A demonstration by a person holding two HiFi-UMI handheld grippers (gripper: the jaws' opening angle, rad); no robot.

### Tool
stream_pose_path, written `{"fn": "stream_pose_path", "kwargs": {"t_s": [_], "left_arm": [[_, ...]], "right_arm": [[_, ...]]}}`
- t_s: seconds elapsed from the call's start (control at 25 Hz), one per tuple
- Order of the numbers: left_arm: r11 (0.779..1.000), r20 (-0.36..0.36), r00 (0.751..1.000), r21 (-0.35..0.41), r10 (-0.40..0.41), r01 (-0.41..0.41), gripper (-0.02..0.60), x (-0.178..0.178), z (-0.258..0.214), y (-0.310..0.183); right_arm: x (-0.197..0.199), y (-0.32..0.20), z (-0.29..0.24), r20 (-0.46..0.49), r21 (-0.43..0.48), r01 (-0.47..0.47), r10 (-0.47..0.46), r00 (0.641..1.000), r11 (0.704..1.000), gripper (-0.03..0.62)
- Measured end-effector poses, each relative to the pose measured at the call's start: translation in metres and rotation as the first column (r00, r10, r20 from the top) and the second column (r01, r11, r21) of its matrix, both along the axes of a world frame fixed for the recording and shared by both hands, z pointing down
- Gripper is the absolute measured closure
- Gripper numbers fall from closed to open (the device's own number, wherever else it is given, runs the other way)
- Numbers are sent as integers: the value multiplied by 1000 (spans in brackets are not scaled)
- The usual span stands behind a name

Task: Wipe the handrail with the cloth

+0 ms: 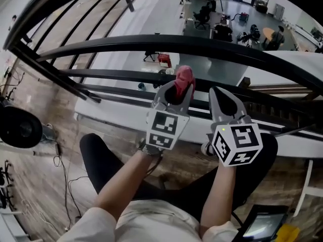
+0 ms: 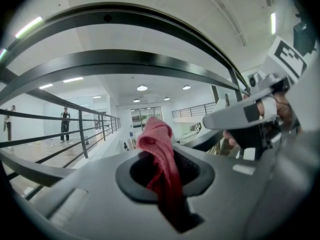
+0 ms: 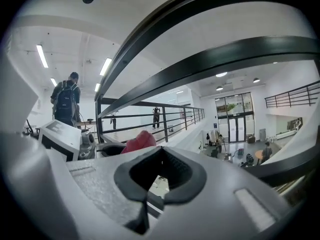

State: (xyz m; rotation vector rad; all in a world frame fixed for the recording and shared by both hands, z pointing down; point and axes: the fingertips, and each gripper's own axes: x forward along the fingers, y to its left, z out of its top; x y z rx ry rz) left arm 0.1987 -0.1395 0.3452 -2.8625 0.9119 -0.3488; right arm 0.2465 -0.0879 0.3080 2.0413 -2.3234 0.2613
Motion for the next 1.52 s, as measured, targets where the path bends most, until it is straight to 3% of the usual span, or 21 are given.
{"fn": "stream_pose_path", "kwargs": {"t_s": [0.36,0.64,1.04,1.52], "left_arm": [[1000,-12,1000,-8,-5,5,514,-2,0,0],[998,-34,999,58,-7,9,514,-5,-1,2],[994,-45,998,96,-39,43,514,-26,2,-6],[996,-44,998,82,-41,45,514,-24,2,-7]], "right_arm": [[2,4,-4,20,14,-22,22,1000,1000,592],[0,-2,3,13,-1,-37,37,999,999,592],[-8,-5,6,-23,-1,-21,21,1000,1000,592],[-12,-7,8,-25,-6,-5,5,1000,1000,592]]}}
